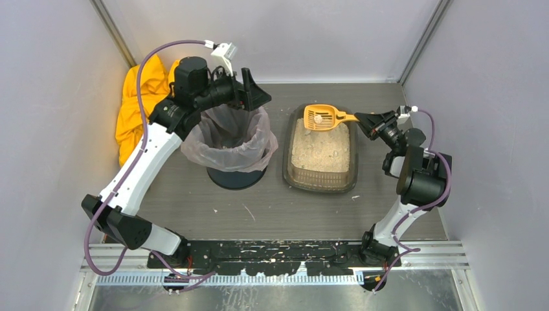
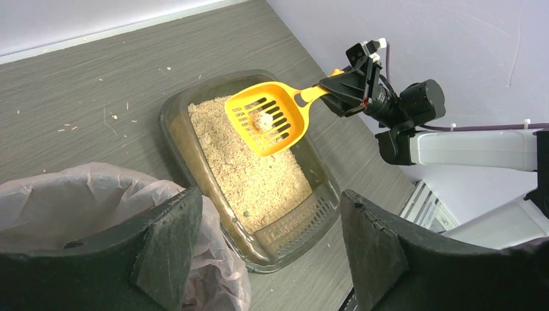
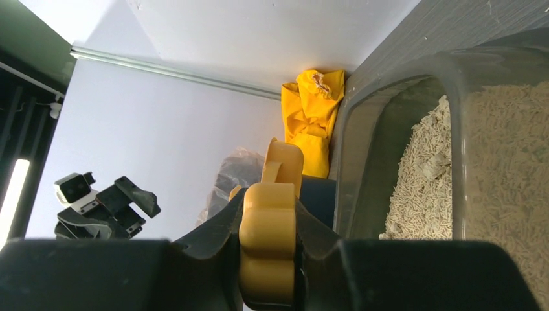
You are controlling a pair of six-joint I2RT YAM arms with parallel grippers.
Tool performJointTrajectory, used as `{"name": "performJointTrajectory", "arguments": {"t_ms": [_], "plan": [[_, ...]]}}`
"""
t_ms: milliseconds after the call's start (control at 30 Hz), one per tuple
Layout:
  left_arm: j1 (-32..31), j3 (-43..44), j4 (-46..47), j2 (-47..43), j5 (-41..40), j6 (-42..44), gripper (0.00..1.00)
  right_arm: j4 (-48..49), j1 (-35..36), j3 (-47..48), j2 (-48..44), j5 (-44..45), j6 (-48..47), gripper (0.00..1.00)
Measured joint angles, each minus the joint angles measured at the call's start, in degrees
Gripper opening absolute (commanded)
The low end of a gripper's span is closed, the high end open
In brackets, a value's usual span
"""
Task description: Clean the litter box
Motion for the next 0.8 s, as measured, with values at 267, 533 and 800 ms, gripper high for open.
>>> {"name": "performJointTrajectory", "arguments": {"t_ms": [267,533,800], "plan": [[0.0,1.8,-1.8,0.3,-4.5,0.3,0.79,-11.2,1.0,5.3,-4.7,0.8,-0.7,0.01],[3.2,3.0,-2.8,0.6,-5.5,-3.6,0.80,-39.7,7.1,22.1,-15.0,1.1,-11.9,0.01],[10.8,3.0,-4.8,0.6,-7.4,-5.9,0.79,-58.1,16.3,36.7,-13.6,1.7,-18.9,0.01]]}}
